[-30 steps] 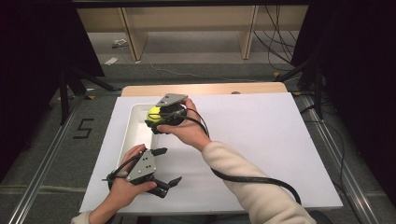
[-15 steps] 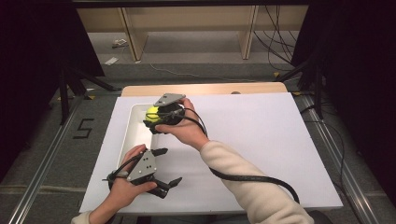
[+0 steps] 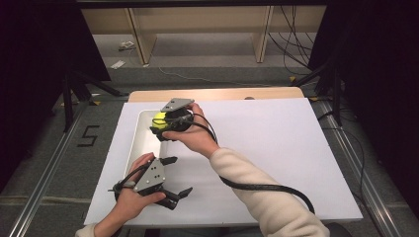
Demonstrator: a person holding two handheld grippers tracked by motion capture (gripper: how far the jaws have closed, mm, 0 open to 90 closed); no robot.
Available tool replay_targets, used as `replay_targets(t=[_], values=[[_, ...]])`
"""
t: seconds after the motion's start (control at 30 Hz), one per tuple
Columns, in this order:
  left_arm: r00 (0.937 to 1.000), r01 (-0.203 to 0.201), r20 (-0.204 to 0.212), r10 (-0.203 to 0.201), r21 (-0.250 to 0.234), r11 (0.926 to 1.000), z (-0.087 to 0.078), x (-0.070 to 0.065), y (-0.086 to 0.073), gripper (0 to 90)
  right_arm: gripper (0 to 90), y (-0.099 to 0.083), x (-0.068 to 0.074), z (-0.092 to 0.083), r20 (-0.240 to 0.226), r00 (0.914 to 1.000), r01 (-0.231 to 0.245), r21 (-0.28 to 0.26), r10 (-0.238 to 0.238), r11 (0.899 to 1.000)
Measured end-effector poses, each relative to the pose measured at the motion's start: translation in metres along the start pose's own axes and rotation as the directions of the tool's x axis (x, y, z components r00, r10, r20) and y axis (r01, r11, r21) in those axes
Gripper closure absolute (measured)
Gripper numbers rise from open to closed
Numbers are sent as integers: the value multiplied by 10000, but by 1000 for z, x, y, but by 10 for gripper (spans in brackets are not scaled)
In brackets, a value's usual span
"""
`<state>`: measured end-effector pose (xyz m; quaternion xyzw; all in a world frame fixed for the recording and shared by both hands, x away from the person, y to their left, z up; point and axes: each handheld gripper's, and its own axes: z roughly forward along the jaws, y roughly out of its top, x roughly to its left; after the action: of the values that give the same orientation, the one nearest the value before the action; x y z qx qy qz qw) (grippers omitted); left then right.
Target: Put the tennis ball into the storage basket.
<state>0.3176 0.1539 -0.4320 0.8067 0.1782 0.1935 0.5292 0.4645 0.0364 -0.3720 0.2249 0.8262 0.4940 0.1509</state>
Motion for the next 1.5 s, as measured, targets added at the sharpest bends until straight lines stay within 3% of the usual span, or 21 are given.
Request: replay_targets(t=[1.5], values=[[9999,-28,105,27,55,10000,1,-1,-1,4,261,1,5,25,-307,9995,-26,334,36,9994]])
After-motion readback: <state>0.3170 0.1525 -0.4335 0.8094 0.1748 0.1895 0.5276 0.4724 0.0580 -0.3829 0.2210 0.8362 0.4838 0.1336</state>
